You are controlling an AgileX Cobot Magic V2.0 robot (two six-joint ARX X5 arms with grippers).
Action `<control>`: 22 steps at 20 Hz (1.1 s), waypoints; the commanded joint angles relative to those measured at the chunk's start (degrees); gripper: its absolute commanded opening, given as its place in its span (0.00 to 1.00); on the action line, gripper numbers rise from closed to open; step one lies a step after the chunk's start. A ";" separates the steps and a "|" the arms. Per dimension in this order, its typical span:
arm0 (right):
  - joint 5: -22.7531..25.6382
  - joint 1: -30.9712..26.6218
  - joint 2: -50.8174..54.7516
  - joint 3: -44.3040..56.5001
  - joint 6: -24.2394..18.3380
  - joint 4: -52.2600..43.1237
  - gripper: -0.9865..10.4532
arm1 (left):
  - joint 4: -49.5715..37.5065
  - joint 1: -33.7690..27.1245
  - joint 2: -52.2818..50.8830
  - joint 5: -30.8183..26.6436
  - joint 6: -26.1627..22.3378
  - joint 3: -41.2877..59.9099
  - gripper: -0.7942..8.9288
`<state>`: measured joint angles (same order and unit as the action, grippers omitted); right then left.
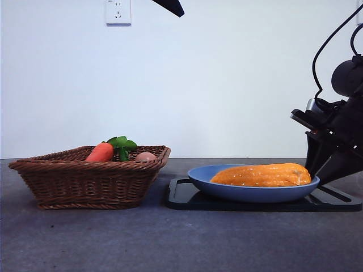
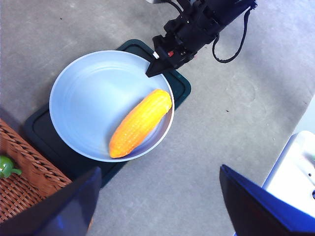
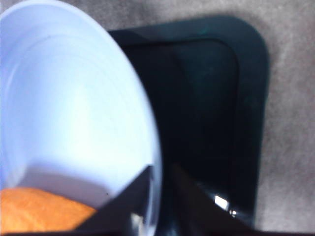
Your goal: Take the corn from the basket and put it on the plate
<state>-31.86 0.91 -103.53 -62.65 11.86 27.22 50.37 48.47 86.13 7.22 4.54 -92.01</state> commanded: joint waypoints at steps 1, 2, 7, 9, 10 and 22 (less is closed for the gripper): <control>-1.49 0.04 -0.87 -1.11 -0.11 -0.07 0.29 | -0.59 0.35 0.22 -0.15 0.37 -1.57 0.48; -1.40 0.00 -0.35 -1.11 -0.13 -0.04 0.30 | -0.57 0.35 0.22 -0.15 0.22 -1.57 0.48; -0.92 -1.53 8.44 -1.11 -0.11 1.57 0.30 | -0.33 0.28 0.22 -0.17 0.20 -1.57 0.48; -0.94 -2.03 14.23 -1.11 -0.28 3.58 0.30 | -0.22 0.28 0.22 -0.17 0.02 -1.57 0.48; -0.98 -2.08 17.66 -1.11 -0.48 5.55 0.30 | -0.24 0.28 0.22 -0.17 -0.04 -1.57 0.48; 2.84 5.27 49.00 -1.09 -12.00 38.49 0.23 | 2.62 0.28 0.22 -0.17 -0.83 -1.57 0.38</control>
<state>-29.21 6.07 -53.76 -62.65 1.15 66.02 53.19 48.40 86.13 7.22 4.03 -92.01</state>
